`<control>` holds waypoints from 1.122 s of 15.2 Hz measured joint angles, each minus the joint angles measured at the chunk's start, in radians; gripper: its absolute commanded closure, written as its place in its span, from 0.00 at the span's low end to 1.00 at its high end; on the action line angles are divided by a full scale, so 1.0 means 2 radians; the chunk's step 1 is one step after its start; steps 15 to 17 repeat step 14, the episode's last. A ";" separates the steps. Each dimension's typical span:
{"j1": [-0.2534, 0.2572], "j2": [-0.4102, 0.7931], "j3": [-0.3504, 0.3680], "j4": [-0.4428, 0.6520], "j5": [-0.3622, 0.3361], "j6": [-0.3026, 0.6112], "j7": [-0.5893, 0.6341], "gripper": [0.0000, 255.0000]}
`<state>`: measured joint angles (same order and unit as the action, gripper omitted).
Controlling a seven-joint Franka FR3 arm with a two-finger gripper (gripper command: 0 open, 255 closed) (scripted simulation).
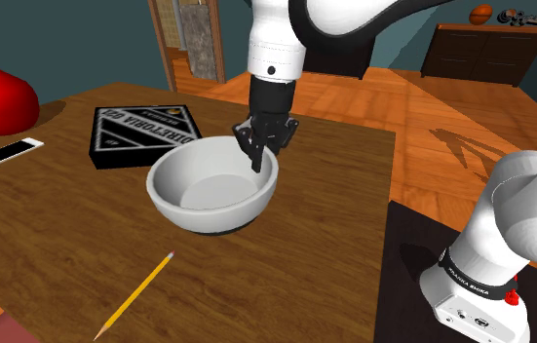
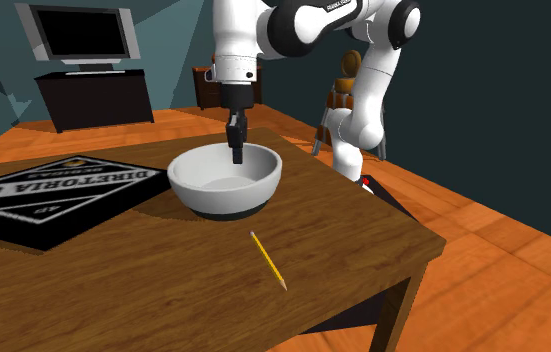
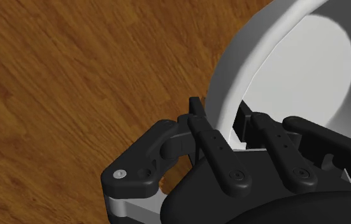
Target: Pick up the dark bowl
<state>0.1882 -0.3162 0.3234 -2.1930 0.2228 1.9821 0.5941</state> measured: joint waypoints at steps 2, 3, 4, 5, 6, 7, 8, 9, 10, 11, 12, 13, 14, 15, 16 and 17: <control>-0.001 0.000 -0.001 0.013 -0.001 -0.013 0.001 1.00; -0.001 -0.001 -0.002 0.018 -0.002 -0.019 0.002 1.00; -0.001 -0.001 -0.001 0.024 -0.002 -0.024 0.004 1.00; -0.001 -0.002 -0.002 0.029 -0.003 -0.032 0.004 1.00; -0.001 -0.004 -0.003 0.035 -0.003 -0.039 0.004 1.00; -0.002 -0.003 -0.004 0.042 -0.004 -0.046 0.005 1.00; -0.002 -0.002 -0.004 0.050 -0.004 -0.052 0.006 1.00; -0.002 -0.002 -0.005 0.057 -0.005 -0.059 0.006 1.00; -0.003 -0.002 -0.005 0.062 -0.005 -0.065 0.007 1.00; -0.002 -0.004 -0.005 0.069 -0.005 -0.073 0.009 1.00; -0.002 -0.003 -0.005 0.076 -0.006 -0.079 0.010 1.00; -0.003 -0.002 -0.006 0.085 -0.007 -0.087 0.011 1.00; -0.003 -0.001 -0.006 0.089 -0.007 -0.090 0.011 1.00; -0.003 -0.001 -0.006 0.089 -0.007 -0.090 0.011 1.00; -0.003 -0.001 -0.006 0.089 -0.007 -0.090 0.011 1.00; -0.003 -0.001 -0.006 0.089 -0.007 -0.090 0.011 1.00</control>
